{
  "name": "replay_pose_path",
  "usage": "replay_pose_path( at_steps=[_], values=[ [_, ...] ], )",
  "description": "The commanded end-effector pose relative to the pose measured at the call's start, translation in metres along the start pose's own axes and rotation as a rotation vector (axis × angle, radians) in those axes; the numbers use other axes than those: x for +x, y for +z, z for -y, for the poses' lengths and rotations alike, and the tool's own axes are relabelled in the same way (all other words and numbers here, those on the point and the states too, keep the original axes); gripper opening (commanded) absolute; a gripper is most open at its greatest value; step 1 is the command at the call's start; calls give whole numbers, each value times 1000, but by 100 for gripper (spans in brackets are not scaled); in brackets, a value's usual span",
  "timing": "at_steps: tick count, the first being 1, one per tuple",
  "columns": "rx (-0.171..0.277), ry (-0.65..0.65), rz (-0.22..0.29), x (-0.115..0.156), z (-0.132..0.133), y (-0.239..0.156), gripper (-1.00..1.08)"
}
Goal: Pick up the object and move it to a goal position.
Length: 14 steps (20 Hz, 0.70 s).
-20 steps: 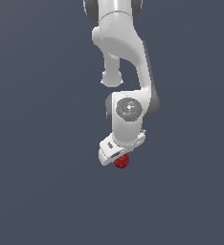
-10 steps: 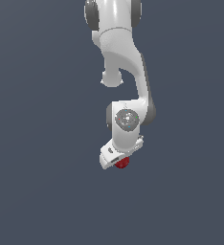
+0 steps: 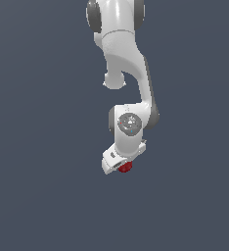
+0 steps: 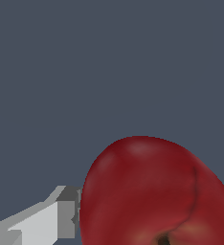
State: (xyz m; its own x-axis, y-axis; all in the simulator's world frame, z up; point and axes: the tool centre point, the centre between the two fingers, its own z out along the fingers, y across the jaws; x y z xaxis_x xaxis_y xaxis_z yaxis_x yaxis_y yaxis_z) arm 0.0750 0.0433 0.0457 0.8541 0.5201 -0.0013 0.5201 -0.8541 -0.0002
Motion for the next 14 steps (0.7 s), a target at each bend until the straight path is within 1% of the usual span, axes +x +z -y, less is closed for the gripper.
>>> replay_pose_path(
  at_steps=[1,8,14],
  values=[
    [0,-1,-1,1,0,0,-100],
    [0,0,0,-1,0,-2,-100],
    [0,0,0,-7,3,-16,-100]
  ],
)
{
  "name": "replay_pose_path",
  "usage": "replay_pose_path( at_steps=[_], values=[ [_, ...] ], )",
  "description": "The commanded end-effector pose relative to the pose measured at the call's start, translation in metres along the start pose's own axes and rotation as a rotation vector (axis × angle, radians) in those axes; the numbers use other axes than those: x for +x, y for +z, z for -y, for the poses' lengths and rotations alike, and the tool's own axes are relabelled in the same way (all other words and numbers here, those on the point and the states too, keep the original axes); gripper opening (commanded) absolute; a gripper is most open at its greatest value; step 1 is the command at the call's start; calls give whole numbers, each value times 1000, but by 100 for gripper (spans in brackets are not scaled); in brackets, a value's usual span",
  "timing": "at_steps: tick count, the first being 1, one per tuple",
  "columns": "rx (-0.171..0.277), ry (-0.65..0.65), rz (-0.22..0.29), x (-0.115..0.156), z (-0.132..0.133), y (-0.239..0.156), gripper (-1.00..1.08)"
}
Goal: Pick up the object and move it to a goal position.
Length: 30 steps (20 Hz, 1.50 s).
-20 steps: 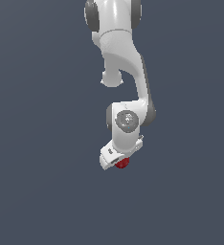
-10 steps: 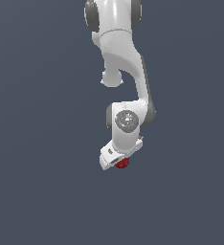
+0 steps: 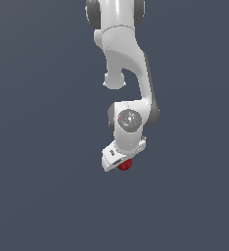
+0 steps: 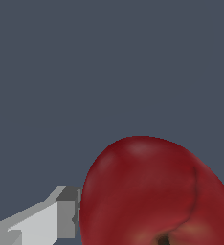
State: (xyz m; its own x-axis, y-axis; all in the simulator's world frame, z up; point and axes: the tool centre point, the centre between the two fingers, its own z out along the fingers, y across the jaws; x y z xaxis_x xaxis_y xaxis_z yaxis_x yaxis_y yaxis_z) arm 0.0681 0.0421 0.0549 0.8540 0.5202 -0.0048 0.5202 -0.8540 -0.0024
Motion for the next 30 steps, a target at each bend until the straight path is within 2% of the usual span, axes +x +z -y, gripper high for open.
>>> replay_pose_path(
  at_steps=[1,11,30],
  values=[
    [-2,0,-3,-3,1,-10,-100],
    [-3,0,-3,-32,11,-71,-100],
    [-3,-1,-4,-113,41,-249,-100]
  ],
)
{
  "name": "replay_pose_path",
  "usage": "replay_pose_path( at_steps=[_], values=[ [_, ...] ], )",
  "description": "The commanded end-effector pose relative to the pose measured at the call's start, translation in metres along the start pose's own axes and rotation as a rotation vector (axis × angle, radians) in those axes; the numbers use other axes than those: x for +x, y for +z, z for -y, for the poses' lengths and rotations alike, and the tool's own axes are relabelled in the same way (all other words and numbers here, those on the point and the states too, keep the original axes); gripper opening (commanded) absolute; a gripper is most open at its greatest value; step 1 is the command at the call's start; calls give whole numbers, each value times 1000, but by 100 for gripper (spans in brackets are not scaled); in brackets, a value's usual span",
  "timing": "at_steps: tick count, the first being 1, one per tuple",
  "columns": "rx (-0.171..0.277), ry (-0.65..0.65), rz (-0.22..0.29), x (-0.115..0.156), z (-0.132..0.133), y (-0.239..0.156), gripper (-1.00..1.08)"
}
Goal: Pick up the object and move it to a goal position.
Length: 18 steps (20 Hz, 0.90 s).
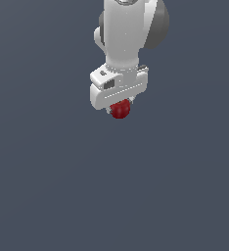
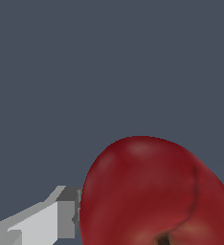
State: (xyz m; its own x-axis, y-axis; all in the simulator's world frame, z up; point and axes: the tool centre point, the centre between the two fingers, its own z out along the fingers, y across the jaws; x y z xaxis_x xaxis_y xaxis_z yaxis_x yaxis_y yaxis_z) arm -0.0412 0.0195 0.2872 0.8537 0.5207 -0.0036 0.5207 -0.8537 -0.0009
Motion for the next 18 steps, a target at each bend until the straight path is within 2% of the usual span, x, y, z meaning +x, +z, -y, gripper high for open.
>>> replay_pose_path(
  at_steps=[1,11,18],
  values=[
    [-1,0,-3,-12,4,-28,-100],
    [0,-1,-4,-58,20,-134,-100],
    [0,0,-4,-80,27,-188,-100]
  ],
)
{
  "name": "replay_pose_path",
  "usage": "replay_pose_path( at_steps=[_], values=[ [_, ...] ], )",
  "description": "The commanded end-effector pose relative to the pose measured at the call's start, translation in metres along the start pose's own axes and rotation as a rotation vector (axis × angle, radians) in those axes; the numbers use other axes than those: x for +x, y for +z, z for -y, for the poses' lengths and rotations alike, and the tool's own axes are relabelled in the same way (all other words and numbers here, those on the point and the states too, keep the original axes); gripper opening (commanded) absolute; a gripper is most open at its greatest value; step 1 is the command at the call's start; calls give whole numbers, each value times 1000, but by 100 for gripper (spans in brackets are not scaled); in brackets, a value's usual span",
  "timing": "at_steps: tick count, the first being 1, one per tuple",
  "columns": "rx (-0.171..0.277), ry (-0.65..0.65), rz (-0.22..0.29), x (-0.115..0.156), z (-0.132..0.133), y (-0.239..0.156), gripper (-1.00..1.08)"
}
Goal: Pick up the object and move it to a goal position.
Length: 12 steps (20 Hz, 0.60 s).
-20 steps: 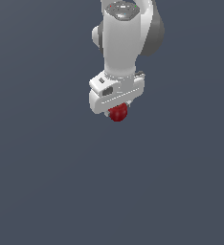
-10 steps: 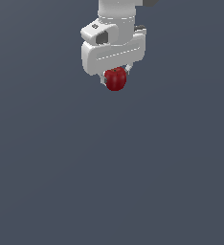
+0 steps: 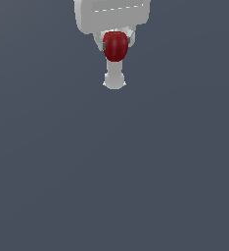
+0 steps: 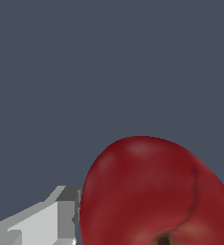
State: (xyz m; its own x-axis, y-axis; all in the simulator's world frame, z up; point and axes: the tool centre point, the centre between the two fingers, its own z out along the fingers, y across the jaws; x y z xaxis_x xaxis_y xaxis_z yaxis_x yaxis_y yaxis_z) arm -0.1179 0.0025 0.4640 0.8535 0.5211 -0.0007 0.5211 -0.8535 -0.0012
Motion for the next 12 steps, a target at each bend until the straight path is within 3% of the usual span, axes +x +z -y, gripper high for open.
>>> replay_pose_path(
  at_steps=[1,12],
  values=[
    [-1,0,-1,-7,2,-17,-100],
    [-1,1,-1,-16,4,-45,-100]
  ],
)
